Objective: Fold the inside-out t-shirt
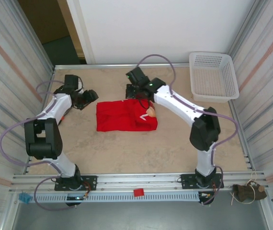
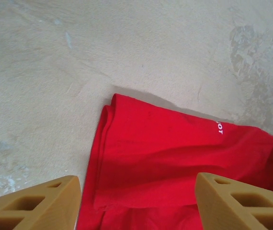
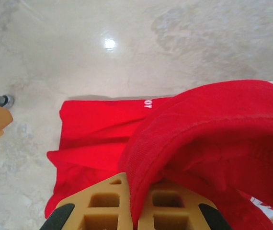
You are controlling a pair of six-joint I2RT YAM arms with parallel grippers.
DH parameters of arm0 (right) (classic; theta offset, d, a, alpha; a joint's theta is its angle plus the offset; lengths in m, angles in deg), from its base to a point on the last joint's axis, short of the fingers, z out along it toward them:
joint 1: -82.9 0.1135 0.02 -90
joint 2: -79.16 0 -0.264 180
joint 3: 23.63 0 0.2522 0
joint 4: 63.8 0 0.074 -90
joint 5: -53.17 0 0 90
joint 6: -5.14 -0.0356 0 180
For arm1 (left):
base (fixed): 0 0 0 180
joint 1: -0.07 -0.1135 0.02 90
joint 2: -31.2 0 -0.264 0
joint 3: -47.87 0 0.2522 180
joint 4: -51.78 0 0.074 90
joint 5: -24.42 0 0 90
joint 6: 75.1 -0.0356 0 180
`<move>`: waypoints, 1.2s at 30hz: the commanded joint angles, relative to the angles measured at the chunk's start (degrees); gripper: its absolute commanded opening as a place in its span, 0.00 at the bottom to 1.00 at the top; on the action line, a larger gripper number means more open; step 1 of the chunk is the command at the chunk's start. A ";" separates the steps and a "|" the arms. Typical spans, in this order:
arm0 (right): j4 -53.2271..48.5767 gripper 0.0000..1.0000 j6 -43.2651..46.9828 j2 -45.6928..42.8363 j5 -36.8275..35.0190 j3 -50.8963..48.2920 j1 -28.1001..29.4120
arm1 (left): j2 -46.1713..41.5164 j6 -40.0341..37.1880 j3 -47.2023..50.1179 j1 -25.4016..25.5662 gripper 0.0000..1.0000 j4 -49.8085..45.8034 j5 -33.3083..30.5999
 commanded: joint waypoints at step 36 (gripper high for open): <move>11.85 0.66 -1.61 -2.36 14.47 -7.53 5.15 | -1.75 -1.58 1.56 -8.17 0.65 0.32 7.09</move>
